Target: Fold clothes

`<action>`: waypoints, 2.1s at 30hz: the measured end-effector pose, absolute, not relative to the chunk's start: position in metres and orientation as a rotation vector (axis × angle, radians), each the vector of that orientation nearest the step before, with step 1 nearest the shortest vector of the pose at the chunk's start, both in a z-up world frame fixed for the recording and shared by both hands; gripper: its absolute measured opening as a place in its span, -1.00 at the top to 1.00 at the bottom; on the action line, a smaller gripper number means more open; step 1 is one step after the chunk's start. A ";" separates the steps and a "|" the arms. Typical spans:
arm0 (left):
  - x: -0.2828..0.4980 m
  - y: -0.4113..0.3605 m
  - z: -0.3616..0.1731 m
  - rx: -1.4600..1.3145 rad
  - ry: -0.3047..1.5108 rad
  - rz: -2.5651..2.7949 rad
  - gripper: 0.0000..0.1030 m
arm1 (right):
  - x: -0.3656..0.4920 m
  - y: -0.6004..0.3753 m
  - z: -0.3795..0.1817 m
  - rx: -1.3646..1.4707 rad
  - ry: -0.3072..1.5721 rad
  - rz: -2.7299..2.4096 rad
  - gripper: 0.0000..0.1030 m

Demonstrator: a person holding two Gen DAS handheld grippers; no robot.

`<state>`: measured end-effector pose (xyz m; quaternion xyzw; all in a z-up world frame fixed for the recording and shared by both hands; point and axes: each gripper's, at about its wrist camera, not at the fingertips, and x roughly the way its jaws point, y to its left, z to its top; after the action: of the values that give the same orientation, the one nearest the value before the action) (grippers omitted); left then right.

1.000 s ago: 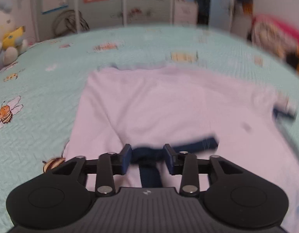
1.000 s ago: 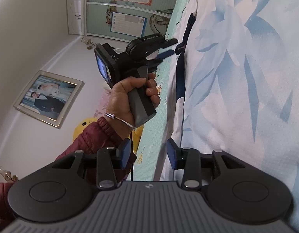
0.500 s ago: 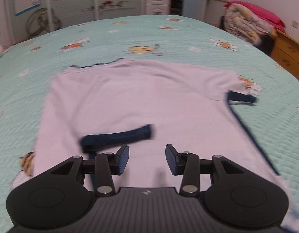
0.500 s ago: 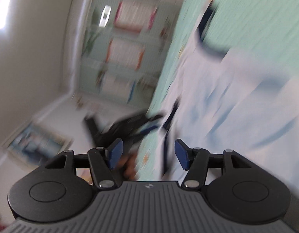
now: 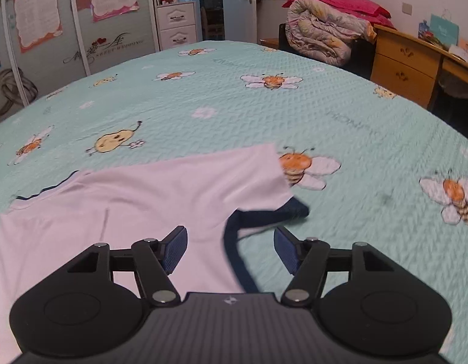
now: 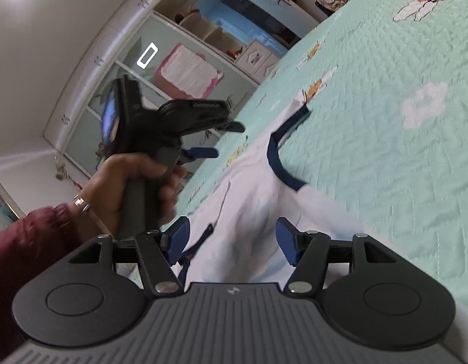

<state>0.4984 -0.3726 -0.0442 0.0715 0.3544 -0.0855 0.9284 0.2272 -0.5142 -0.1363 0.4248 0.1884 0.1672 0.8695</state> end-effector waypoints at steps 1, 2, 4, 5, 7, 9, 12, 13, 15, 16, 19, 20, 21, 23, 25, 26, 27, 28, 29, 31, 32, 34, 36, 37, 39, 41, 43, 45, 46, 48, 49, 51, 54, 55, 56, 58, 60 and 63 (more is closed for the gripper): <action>0.498 -0.379 -0.048 0.172 0.732 -0.178 -0.29 | 0.230 -0.519 -0.139 0.905 0.414 0.334 -0.28; 0.495 -0.385 -0.053 0.215 0.742 -0.179 -0.30 | 0.233 -0.524 -0.142 0.930 0.443 0.320 -0.29; 0.487 -0.392 -0.068 0.314 0.785 -0.157 -0.30 | 0.234 -0.527 -0.144 0.947 0.465 0.310 -0.26; 0.484 -0.395 -0.076 0.365 0.809 -0.144 -0.30 | 0.235 -0.528 -0.145 0.952 0.472 0.307 -0.26; 0.474 -0.393 -0.086 0.420 0.858 -0.102 -0.30 | 0.235 -0.530 -0.146 0.961 0.486 0.301 -0.27; 0.465 -0.388 -0.092 0.440 0.903 -0.066 -0.30 | 0.236 -0.527 -0.144 0.929 0.492 0.302 -0.27; 0.454 -0.378 -0.094 0.466 0.924 -0.041 -0.30 | 0.233 -0.522 -0.133 0.834 0.449 0.299 -0.29; 0.452 -0.375 -0.093 0.474 0.925 -0.027 -0.30 | 0.232 -0.522 -0.128 0.823 0.423 0.299 -0.28; 0.450 -0.367 -0.091 0.485 0.919 0.007 -0.30 | 0.238 -0.524 -0.118 0.845 0.384 0.298 -0.27; 0.450 -0.364 -0.090 0.485 0.917 0.026 -0.30 | 0.246 -0.526 -0.113 0.878 0.376 0.295 -0.25; 0.450 -0.357 -0.083 0.468 0.908 0.054 -0.30 | 0.271 -0.535 -0.098 0.971 0.312 0.247 -0.26; 0.451 -0.356 -0.083 0.474 0.905 0.060 -0.30 | 0.277 -0.536 -0.095 0.984 0.293 0.230 -0.26; 0.452 -0.355 -0.083 0.479 0.903 0.065 -0.30 | 0.281 -0.535 -0.096 0.977 0.292 0.224 -0.26; 0.454 -0.354 -0.084 0.491 0.898 0.075 -0.30 | 0.286 -0.531 -0.103 0.958 0.318 0.231 -0.25; 0.458 -0.352 -0.087 0.494 0.901 0.084 -0.30 | 0.286 -0.524 -0.117 0.952 0.385 0.265 -0.05; 0.461 -0.351 -0.088 0.490 0.903 0.086 -0.30 | 0.287 -0.521 -0.120 0.943 0.416 0.280 0.04; 0.463 -0.351 -0.090 0.488 0.902 0.085 -0.30 | 0.287 -0.517 -0.121 0.931 0.444 0.295 0.18; 0.464 -0.351 -0.091 0.489 0.900 0.083 -0.30 | 0.288 -0.515 -0.122 0.922 0.457 0.309 0.20; 0.466 -0.351 -0.093 0.493 0.898 0.083 -0.30 | 0.288 -0.514 -0.121 0.916 0.459 0.322 0.20; 0.469 -0.353 -0.098 0.504 0.901 0.081 -0.30 | 0.289 -0.512 -0.122 0.896 0.469 0.325 0.20; 0.471 -0.353 -0.100 0.510 0.904 0.079 -0.30 | 0.290 -0.511 -0.122 0.885 0.474 0.323 0.20; 0.476 -0.355 -0.104 0.521 0.907 0.079 -0.30 | 0.296 -0.509 -0.128 0.893 0.516 0.315 0.20; 0.480 -0.357 -0.107 0.526 0.902 0.079 -0.30 | 0.303 -0.508 -0.138 0.914 0.569 0.309 0.23; 0.481 -0.358 -0.108 0.528 0.901 0.079 -0.30 | 0.305 -0.508 -0.142 0.916 0.584 0.307 0.24; 0.485 -0.359 -0.110 0.531 0.900 0.080 -0.30 | 0.308 -0.507 -0.147 0.913 0.603 0.300 0.26; 0.487 -0.362 -0.111 0.539 0.899 0.081 -0.30 | 0.310 -0.507 -0.152 0.914 0.611 0.292 0.34; 0.490 -0.364 -0.113 0.547 0.897 0.080 -0.31 | 0.311 -0.508 -0.154 0.917 0.615 0.278 0.44; 0.492 -0.365 -0.114 0.553 0.900 0.079 -0.31 | 0.311 -0.509 -0.158 0.926 0.615 0.266 0.52; 0.493 -0.366 -0.114 0.554 0.903 0.079 -0.32 | 0.311 -0.510 -0.159 0.929 0.613 0.263 0.55; 0.496 -0.366 -0.114 0.557 0.910 0.078 -0.33 | 0.311 -0.511 -0.161 0.931 0.604 0.263 0.56; 0.496 -0.367 -0.113 0.559 0.913 0.076 -0.33 | 0.311 -0.511 -0.161 0.929 0.599 0.261 0.56; 0.497 -0.367 -0.110 0.546 0.916 0.065 -0.32 | 0.311 -0.511 -0.161 0.924 0.590 0.258 0.55; 0.498 -0.367 -0.100 0.464 0.903 0.026 -0.29 | 0.312 -0.510 -0.161 0.916 0.575 0.254 0.55; 0.498 -0.366 -0.094 0.414 0.887 -0.001 -0.28 | 0.312 -0.510 -0.161 0.913 0.570 0.252 0.54; 0.497 -0.368 -0.088 0.380 0.866 -0.025 -0.28 | 0.312 -0.510 -0.161 0.910 0.565 0.251 0.54; 0.498 -0.374 -0.077 0.337 0.824 -0.061 -0.26 | 0.313 -0.512 -0.162 0.920 0.560 0.252 0.54; 0.498 -0.384 -0.069 0.346 0.775 -0.091 -0.25 | 0.313 -0.515 -0.166 0.954 0.553 0.257 0.55; 0.504 -0.402 -0.062 0.385 0.742 -0.133 -0.25 | 0.312 -0.521 -0.170 1.002 0.536 0.263 0.55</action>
<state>0.5044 -0.4024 -0.0623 0.1868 0.3600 -0.0644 0.9118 0.3124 -0.5205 -0.1701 0.4731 0.2531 0.1243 0.8347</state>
